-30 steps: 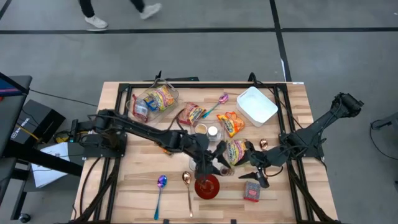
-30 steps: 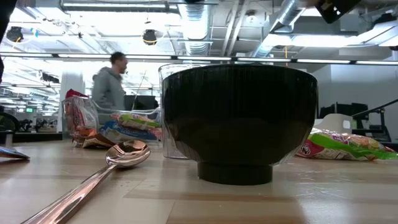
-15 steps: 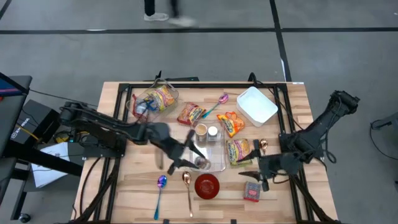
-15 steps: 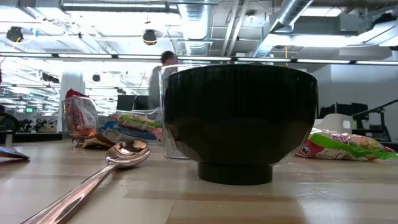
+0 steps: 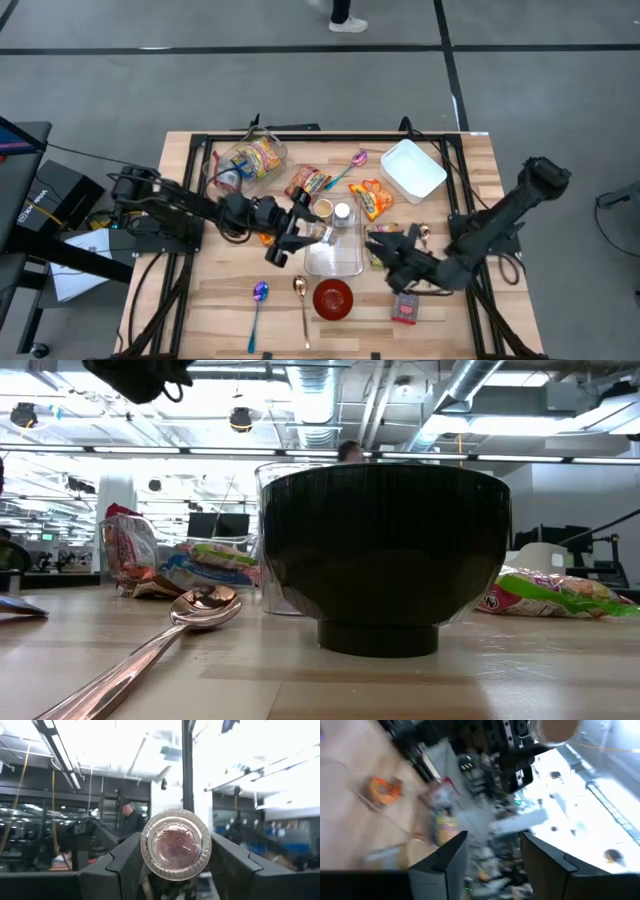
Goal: Pick & Place Food Item
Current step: Put the brown spice bottle into the bottom transparent bin
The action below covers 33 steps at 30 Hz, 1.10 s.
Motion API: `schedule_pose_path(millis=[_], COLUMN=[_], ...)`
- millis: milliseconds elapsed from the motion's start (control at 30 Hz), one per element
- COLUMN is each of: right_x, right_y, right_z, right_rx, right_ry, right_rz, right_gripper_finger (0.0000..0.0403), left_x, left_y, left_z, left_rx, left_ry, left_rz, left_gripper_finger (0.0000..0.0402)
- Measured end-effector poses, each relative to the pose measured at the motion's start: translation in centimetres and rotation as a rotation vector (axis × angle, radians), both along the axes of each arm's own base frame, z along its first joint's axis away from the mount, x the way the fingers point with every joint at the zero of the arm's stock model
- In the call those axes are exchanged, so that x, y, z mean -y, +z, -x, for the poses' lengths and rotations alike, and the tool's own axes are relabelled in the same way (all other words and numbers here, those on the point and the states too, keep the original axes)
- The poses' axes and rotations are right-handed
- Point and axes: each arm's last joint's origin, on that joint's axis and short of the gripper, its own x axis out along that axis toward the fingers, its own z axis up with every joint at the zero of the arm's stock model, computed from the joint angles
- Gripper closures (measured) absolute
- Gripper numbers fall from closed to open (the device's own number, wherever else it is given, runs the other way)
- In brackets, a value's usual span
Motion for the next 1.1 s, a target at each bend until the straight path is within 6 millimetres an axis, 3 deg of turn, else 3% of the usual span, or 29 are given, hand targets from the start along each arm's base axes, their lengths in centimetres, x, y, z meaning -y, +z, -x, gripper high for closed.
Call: schedule_pose_path(millis=[167,467,633,900,1100], right_x=[0.4,1.2,2.1,1.7,1.9], right_y=[0.3,0.9,1.2,2.4,1.9], right_z=[-2.0,-3.2,-3.8,-3.6,-5.7], right_rx=[0.049,0.108,0.135,0.232,0.217], right_ry=[-0.002,0.126,0.140,0.250,0.251], right_rz=[0.085,0.157,0.196,0.266,0.295], right_gripper_finger=[0.0186,0.0096,0.0089,0.0088,0.0088], left_x=[0.2,0.5,0.5,0.8,0.8], left_y=[-0.7,-0.7,-0.7,-0.7,-0.8], left_z=[-1.2,-1.3,-1.3,-1.3,-1.4], left_rx=[0.005,0.013,0.015,0.012,0.003], left_ry=[-0.028,-0.050,-0.052,-0.045,-0.024], left_rz=[0.060,0.082,0.085,0.097,0.108], left_gripper_finger=[0.0216,0.0216,0.0216,0.0216,0.0216])
